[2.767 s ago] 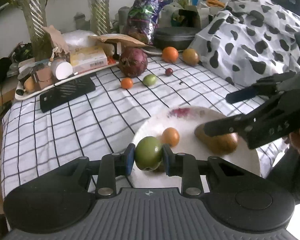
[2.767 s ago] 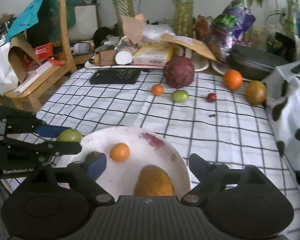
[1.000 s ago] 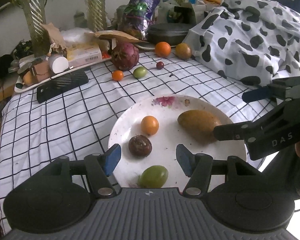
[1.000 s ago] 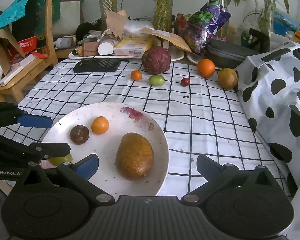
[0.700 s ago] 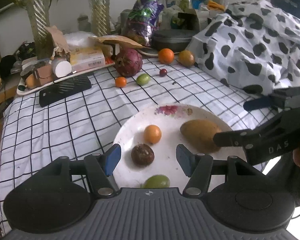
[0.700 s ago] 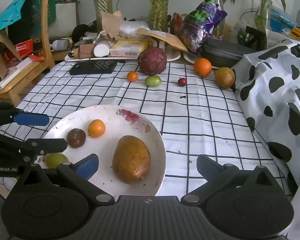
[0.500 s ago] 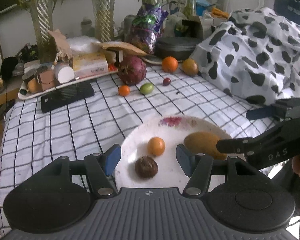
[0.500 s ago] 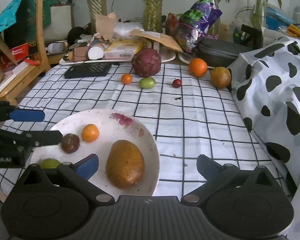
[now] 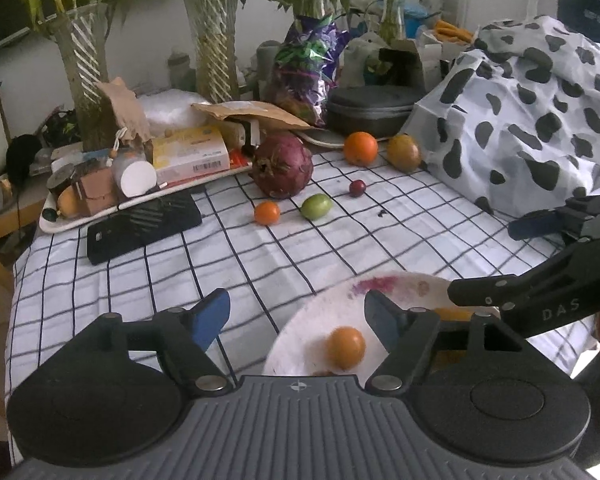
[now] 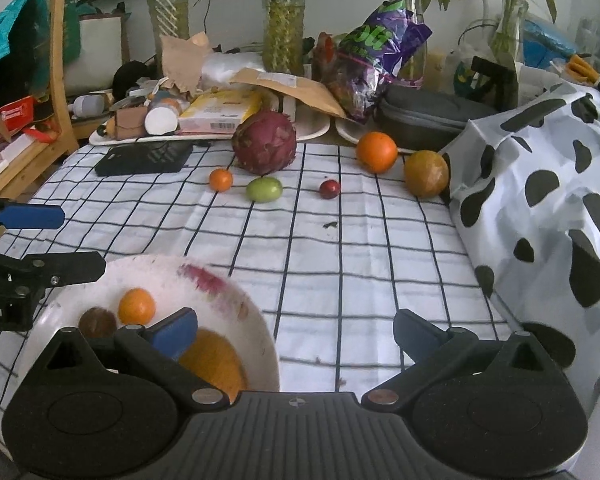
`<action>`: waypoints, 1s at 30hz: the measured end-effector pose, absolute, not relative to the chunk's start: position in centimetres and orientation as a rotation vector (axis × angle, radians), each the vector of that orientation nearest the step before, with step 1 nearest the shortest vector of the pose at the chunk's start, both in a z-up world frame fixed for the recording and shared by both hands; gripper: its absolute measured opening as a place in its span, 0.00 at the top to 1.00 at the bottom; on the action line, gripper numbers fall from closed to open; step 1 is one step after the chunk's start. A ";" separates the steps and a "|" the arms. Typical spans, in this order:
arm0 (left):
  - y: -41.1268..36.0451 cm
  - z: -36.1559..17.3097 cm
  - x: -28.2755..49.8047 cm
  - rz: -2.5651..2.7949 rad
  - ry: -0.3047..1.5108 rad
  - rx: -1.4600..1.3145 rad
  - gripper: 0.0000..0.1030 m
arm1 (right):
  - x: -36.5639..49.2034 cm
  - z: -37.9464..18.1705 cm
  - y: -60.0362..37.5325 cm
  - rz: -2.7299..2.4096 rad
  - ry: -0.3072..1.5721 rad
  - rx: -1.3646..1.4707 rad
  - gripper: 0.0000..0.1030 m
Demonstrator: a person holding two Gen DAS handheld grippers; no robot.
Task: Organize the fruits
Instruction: 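Move both grippers away from the plate toward the remaining fruits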
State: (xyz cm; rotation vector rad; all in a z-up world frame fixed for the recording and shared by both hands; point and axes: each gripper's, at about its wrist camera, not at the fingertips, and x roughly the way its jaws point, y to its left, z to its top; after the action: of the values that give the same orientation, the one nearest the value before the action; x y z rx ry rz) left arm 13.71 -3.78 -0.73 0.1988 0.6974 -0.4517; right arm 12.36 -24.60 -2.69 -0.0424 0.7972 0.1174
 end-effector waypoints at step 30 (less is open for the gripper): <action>-3.4 -3.7 24.8 -0.445 0.750 0.264 0.29 | 23.2 -4.5 -22.1 0.211 0.807 -0.143 0.12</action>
State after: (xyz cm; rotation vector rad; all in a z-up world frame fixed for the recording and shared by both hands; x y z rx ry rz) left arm 24.79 -3.40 -3.66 0.2644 0.7496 -0.4451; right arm 23.24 -22.11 -4.53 -0.1434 0.8074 0.2111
